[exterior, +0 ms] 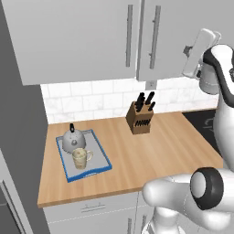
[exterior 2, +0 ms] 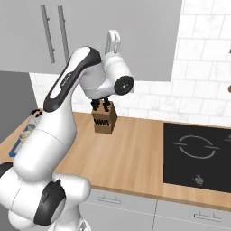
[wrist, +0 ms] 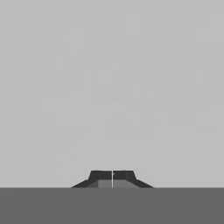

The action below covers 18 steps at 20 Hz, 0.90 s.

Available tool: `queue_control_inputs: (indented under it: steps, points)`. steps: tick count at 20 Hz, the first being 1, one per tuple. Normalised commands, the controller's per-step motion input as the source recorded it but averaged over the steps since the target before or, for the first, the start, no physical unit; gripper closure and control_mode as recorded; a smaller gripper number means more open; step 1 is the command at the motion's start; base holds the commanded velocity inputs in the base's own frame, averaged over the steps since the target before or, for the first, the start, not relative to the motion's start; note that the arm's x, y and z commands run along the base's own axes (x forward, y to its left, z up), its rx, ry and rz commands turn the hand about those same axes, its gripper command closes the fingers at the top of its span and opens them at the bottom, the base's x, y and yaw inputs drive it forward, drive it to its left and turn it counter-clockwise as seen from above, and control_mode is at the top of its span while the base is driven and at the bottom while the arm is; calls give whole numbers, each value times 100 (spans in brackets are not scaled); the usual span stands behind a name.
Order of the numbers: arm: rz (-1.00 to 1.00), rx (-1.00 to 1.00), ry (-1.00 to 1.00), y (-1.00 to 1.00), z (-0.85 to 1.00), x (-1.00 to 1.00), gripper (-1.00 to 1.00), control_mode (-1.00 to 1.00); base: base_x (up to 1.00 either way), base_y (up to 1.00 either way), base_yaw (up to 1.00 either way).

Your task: Pick the kettle from the counter and place it on the tray. Then pick the mug from the cabinet and place it on the tray. Then close the cabinet doors.

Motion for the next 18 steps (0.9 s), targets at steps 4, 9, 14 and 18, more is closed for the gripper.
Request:
queue_control_inputs:
  steps: [4, 9, 14, 18]
  points:
    - [-10, 0, 30, 30, 0, 100, 100, -100, 0, 0, 0]
    - [-9, 0, 21, 19, -5, 100, 100, -100, 0, 0, 0]
    - [-10, 0, 5, 22, -35, 99, 100, -100, 0, 0, 0]
    - [-11, 0, 0, 27, -73, 91, 100, -100, 0, 0, 0]
